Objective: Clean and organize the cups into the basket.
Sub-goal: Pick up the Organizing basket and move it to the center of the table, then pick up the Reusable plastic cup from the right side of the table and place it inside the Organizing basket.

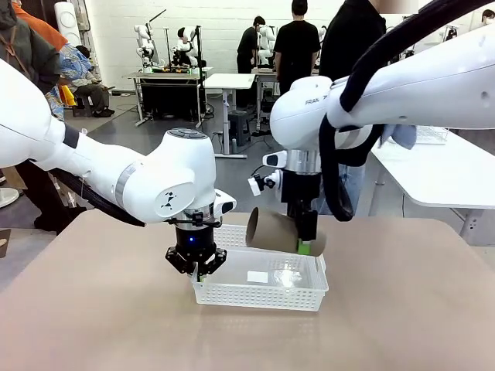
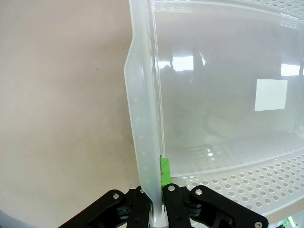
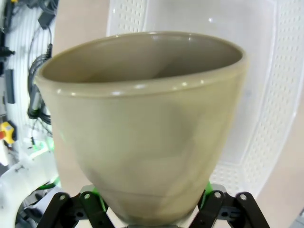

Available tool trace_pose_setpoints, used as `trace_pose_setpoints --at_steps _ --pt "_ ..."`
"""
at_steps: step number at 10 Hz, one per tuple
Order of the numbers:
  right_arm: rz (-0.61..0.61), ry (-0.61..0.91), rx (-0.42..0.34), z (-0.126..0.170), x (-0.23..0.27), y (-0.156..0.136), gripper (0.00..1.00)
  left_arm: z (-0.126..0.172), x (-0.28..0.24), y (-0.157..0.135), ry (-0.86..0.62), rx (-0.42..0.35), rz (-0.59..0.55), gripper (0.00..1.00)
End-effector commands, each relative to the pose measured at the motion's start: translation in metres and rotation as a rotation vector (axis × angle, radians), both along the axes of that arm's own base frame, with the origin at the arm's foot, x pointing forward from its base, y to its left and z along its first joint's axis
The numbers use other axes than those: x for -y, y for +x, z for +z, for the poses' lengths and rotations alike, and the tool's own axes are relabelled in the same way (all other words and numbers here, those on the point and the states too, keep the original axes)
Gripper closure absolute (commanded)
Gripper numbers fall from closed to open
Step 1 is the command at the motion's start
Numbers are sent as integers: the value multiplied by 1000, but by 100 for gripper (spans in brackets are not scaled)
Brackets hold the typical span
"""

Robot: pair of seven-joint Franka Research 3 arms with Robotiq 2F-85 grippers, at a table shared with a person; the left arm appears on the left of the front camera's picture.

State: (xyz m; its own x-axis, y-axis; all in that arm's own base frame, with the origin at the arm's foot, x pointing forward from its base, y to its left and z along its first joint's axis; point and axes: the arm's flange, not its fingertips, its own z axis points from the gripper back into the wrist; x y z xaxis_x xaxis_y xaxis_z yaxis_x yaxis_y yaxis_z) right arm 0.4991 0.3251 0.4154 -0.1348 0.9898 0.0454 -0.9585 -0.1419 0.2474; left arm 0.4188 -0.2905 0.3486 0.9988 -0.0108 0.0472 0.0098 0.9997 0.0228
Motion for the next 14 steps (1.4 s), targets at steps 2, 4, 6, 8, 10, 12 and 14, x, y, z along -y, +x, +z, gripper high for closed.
trace_pose_setpoints --at_steps 2,4,6,8,10,12,14 --pt "-34 31 -32 -14 -10 9 20 -2 2 -2 3 -3 -1 100" --pt "-55 31 -11 -25 -4 2 20 -2 2 -2 3 -3 -1 100" --pt "-60 23 35 -33 -3 -13 20 -2 2 -2 3 -3 -1 100" --pt "-61 -9 31 -46 -2 -20 20 -2 2 -2 3 -3 -1 100" --pt "-78 -11 38 -57 5 -20 20 -2 2 -2 3 -3 -1 100" --pt "-96 -2 26 -64 14 -18 20 -2 2 -2 3 -3 -1 100" --pt "-101 -11 16 -73 18 -14 20 -2 2 -2 3 -3 -1 100"
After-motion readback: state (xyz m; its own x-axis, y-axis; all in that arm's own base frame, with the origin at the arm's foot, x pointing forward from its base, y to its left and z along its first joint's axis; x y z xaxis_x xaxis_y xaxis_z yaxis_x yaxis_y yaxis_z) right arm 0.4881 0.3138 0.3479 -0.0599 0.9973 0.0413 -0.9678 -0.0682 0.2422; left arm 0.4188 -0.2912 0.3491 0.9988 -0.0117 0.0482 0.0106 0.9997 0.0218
